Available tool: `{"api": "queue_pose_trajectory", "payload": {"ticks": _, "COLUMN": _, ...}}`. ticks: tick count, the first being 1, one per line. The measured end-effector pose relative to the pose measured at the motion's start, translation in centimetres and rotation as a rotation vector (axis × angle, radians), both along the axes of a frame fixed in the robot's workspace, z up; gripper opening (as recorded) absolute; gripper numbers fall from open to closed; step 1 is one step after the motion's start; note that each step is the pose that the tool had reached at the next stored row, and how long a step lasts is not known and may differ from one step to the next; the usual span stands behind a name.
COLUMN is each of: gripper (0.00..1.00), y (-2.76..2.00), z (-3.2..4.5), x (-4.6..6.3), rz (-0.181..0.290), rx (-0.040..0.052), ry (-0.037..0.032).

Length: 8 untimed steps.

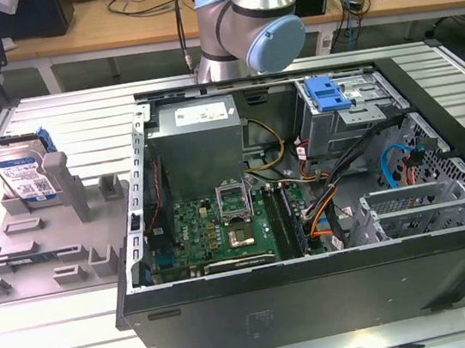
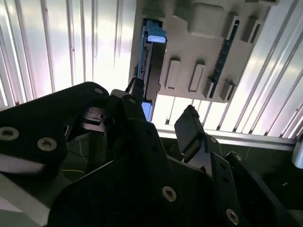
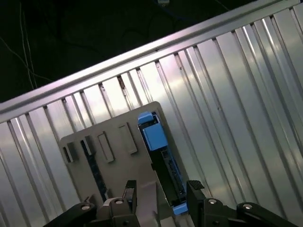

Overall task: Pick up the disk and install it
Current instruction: 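Pick up the disk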

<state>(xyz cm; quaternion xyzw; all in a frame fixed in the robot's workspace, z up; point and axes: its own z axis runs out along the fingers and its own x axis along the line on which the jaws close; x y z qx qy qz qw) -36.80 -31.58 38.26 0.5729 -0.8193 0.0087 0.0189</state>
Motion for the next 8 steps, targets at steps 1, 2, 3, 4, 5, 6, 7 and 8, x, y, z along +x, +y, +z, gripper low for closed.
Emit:
{"api": "queue_pose_trajectory", "payload": {"ticks": 1, "gripper": 0.54, "y": 0.0, "z": -0.03, "x": 0.0, "rz": 0.022, "rx": -0.0036, "ry": 0.0001}}
{"api": "queue_pose_trajectory", "payload": {"ticks": 2, "gripper": 0.54, "y": 0.01, "z": -0.05, "x": -0.01, "rz": 0.04, "rx": -0.0065, "ry": 0.0001}}
{"api": "queue_pose_trajectory", "payload": {"ticks": 3, "gripper": 0.54, "y": 0.01, "z": -0.08, "x": -0.01, "rz": 0.065, "rx": -0.0106, "ry": 0.0002}}
{"api": "queue_pose_trajectory", "payload": {"ticks": 4, "gripper": 0.54, "y": 0.02, "z": -0.11, "x": -0.01, "rz": 0.08, "rx": -0.0131, "ry": 0.0002}}
{"api": "queue_pose_trajectory", "payload": {"ticks": 5, "gripper": 0.54, "y": 0.02, "z": -0.14, "x": -0.02, "rz": 0.1, "rx": -0.0162, "ry": 0.0002}}
{"api": "queue_pose_trajectory", "payload": {"ticks": 6, "gripper": 0.54, "y": 0.03, "z": -0.16, "x": -0.02, "rz": 0.117, "rx": -0.0186, "ry": 0.0003}}
{"api": "queue_pose_trajectory", "payload": {"ticks": 7, "gripper": 0.54, "y": 0.04, "z": -0.2, "x": -0.03, "rz": 0.146, "rx": -0.0231, "ry": 0.0004}}
{"api": "queue_pose_trajectory", "payload": {"ticks": 8, "gripper": 0.54, "y": 0.05, "z": -0.25, "x": -0.04, "rz": 0.17, "rx": -0.0273, "ry": 0.0005}}
